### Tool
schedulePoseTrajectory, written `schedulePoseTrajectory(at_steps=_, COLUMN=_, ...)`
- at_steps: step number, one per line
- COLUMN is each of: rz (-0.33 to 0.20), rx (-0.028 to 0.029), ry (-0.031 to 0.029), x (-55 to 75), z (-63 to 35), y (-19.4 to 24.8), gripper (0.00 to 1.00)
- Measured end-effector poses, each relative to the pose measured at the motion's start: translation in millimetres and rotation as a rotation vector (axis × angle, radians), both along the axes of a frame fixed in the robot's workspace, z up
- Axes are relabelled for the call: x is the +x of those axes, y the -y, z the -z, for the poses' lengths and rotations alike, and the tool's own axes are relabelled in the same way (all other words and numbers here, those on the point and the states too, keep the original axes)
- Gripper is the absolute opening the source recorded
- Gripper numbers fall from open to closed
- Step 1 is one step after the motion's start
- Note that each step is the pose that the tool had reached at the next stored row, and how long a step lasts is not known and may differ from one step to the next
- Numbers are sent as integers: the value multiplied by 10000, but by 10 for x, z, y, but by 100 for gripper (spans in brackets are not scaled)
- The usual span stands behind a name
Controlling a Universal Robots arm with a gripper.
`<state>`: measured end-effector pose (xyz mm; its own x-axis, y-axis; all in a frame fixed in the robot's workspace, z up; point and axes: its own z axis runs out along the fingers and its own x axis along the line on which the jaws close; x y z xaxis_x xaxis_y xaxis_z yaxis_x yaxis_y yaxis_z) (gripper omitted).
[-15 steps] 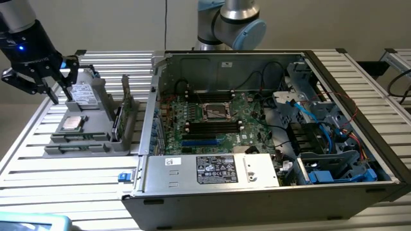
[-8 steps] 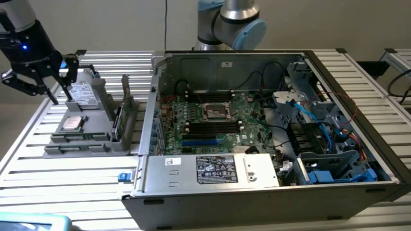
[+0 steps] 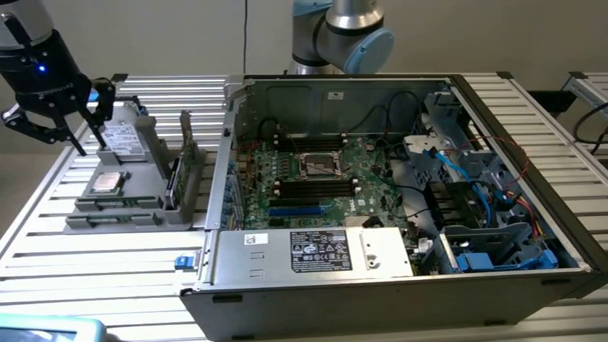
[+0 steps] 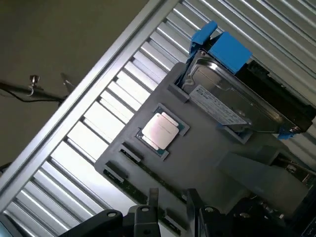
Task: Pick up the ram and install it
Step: 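Pick up the ram and move it above insertion slot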
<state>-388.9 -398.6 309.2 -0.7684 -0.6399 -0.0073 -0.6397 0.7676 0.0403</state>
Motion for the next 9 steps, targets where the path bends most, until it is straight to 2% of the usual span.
schedulePoseTrajectory(at_steps=9, rz=-1637, rx=0, ry=0, x=1, z=0, y=1, gripper=36)
